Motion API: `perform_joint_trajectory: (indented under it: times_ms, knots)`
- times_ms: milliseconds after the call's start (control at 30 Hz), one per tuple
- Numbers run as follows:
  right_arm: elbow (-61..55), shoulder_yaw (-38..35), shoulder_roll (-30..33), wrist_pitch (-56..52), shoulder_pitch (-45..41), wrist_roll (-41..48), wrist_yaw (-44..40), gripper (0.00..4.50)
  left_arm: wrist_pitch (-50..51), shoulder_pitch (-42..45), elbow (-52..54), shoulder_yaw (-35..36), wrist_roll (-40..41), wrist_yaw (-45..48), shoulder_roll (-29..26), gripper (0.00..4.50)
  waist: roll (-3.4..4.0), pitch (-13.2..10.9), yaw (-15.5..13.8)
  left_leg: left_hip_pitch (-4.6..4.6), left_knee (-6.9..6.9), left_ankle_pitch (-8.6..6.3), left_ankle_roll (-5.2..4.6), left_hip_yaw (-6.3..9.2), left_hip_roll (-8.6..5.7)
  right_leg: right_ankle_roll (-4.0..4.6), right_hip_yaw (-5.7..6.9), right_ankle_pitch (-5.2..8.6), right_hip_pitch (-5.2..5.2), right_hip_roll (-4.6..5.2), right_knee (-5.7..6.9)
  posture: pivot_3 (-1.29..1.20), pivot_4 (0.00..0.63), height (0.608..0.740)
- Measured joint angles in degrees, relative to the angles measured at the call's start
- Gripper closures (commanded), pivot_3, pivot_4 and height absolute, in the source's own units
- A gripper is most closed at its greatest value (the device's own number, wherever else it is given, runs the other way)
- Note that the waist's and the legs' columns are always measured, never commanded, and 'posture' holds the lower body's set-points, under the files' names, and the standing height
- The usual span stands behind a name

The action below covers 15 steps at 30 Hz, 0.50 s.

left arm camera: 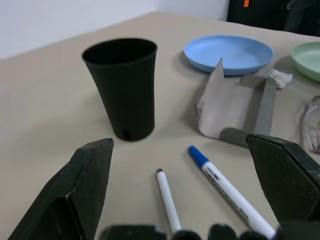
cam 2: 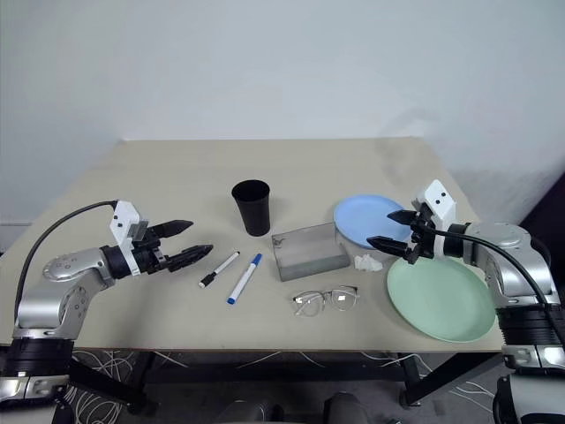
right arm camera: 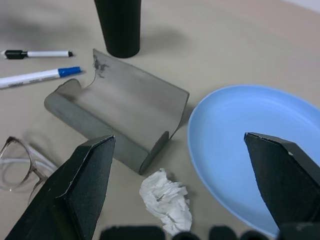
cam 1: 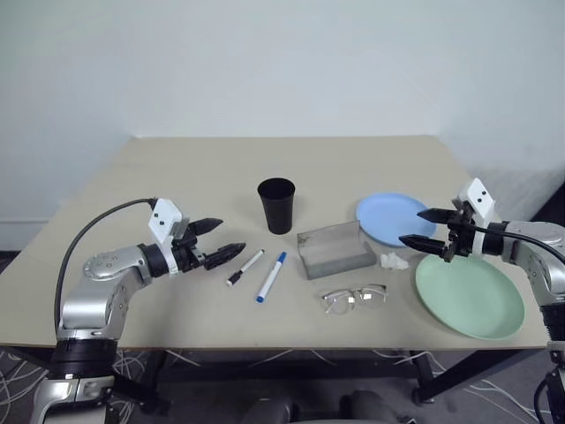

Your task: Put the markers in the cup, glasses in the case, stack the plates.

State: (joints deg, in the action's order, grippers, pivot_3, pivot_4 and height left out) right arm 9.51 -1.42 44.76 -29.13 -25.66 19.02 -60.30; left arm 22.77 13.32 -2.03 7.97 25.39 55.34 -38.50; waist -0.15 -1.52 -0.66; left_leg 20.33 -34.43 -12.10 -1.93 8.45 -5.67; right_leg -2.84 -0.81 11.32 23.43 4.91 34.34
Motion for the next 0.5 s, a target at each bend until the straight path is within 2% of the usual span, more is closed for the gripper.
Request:
perform_joint_trajectory:
  times_ms: [233,367,500]
  knots:
    - [2.6,-1.3,1.9,0.0,1.4,-1.1,1.1,0.01,-4.2,0.0,-0.2,-0.4,-0.7,0.4,2.0,0.0,0.0,0.0,-0.6,0.02,-0.03,0.0,0.0,-0.06,0.01,0.01,0.01,0.0,-0.01,0.0,-0.09,0.0,0.0,0.732]
    - [4.0,-4.4,4.5,-1.8,4.3,-1.0,2.9,0.01,-6.6,1.3,-0.7,-0.6,0.0,2.2,4.0,0.0,0.04,0.0,-1.4,0.16,-0.11,-0.01,-0.02,-0.09,0.01,0.25,0.02,-0.66,-0.04,-0.03,-0.47,0.0,0.0,0.732]
    - [7.1,-7.9,6.9,-3.1,6.8,-1.0,4.3,0.01,-7.3,1.5,-1.4,-0.8,0.0,2.9,4.7,0.0,0.05,0.0,-1.6,0.18,-0.15,-0.05,-0.08,-0.18,0.02,0.23,0.03,-0.69,-0.06,-0.02,-0.52,0.0,0.0,0.732]
